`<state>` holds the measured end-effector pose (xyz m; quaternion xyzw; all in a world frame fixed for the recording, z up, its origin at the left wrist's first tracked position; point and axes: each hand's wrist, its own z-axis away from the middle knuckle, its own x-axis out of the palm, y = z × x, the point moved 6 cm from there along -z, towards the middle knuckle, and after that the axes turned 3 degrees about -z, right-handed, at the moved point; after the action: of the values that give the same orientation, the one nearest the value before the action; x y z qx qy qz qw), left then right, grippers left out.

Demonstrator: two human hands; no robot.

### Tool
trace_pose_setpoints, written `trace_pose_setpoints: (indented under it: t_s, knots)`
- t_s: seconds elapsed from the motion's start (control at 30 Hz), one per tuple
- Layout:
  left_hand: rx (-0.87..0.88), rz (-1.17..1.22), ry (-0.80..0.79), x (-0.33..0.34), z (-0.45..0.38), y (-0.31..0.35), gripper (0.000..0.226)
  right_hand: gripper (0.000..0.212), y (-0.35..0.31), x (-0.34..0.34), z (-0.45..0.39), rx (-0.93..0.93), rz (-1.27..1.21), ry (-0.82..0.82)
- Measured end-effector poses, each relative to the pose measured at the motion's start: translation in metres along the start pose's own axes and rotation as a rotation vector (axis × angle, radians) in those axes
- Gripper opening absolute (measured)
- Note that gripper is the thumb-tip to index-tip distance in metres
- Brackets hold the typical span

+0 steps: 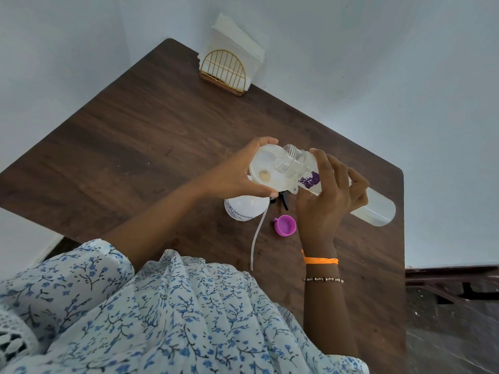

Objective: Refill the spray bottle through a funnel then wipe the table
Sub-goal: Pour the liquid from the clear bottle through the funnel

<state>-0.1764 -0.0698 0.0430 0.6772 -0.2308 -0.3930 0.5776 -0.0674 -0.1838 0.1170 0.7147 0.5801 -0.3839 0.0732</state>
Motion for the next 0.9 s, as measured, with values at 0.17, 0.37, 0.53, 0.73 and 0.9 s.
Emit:
trace_pose_setpoints:
  t_s: [0.17, 0.37, 0.53, 0.73, 0.9]
  knots:
    - [-0.003, -0.004, -0.002, -0.0002, 0.0005, 0.0007, 0.087, 0.047, 0.0001, 0.0001, 0.0002, -0.007, 0.004, -0.002]
    - [0.001, 0.011, -0.012, -0.0005, 0.0005, 0.0013, 0.087, 0.048, 0.0017, 0.0018, 0.0006, -0.006, 0.019, 0.0]
    - [0.005, 0.006, -0.011, -0.0004, 0.0004, 0.0013, 0.087, 0.047, -0.0004, 0.0004, 0.0004, -0.018, 0.016, 0.016]
    - [0.005, 0.007, -0.014, -0.0007, 0.0005, 0.0015, 0.087, 0.051, -0.0038, -0.0011, 0.0001, -0.032, 0.027, 0.022]
    - [0.002, -0.001, -0.009, -0.0011, 0.0005, 0.0018, 0.087, 0.051, -0.002, -0.0003, 0.0007, -0.016, 0.018, 0.013]
